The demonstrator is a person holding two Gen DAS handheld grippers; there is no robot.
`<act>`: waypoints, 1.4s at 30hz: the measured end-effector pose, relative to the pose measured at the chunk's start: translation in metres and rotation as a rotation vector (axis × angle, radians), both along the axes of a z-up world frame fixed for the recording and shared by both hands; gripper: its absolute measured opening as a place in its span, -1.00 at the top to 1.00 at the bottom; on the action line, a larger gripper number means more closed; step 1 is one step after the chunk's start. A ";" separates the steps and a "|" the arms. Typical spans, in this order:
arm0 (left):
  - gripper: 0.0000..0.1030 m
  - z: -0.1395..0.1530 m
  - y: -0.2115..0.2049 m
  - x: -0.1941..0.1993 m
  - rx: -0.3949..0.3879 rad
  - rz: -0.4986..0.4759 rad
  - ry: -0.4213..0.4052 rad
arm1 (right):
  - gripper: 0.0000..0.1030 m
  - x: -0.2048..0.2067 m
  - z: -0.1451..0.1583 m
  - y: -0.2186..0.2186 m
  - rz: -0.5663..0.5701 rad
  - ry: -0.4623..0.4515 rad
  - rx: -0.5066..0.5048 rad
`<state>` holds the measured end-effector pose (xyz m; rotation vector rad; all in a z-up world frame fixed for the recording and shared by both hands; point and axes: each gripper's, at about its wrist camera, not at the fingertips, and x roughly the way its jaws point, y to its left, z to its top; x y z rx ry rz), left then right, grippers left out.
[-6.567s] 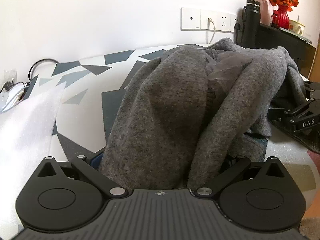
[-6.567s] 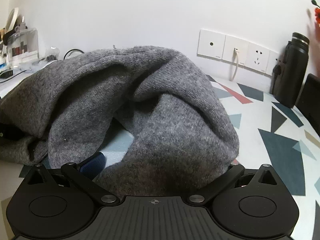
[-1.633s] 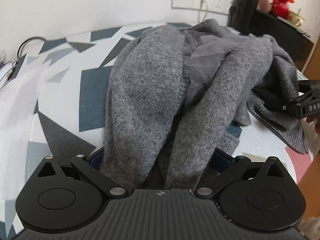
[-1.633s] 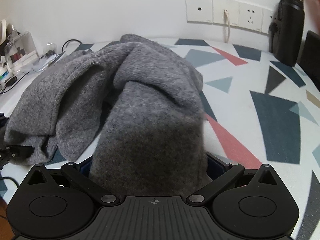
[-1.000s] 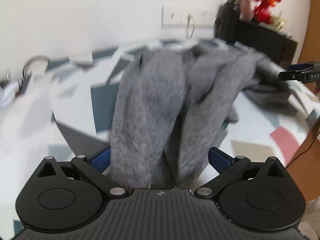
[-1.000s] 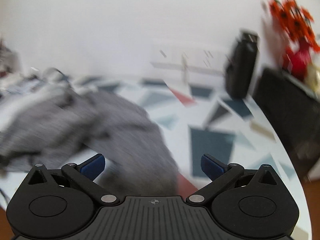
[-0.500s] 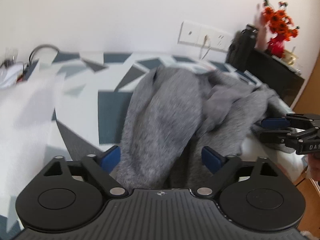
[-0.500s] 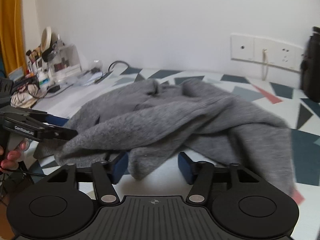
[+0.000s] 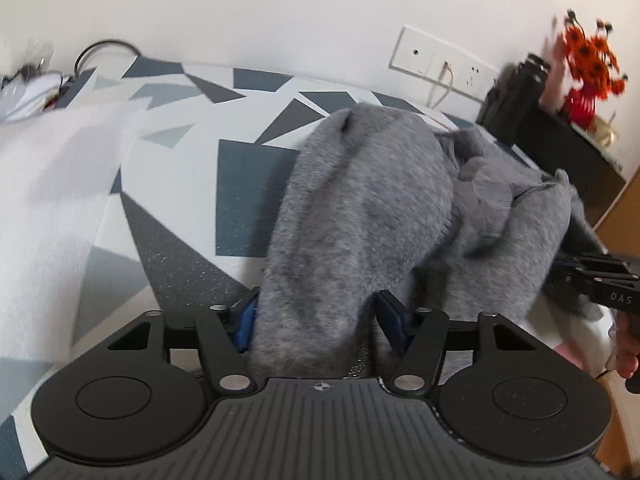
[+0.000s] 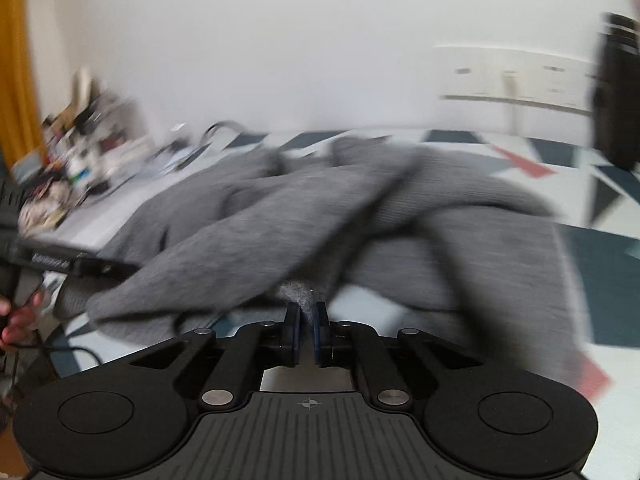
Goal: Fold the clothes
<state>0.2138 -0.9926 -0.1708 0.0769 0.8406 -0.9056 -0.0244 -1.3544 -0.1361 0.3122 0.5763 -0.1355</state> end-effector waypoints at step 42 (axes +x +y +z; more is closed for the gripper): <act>-0.02 -0.002 0.009 0.008 0.004 0.091 -0.062 | 0.80 -0.059 0.000 -0.046 -0.226 0.099 -0.088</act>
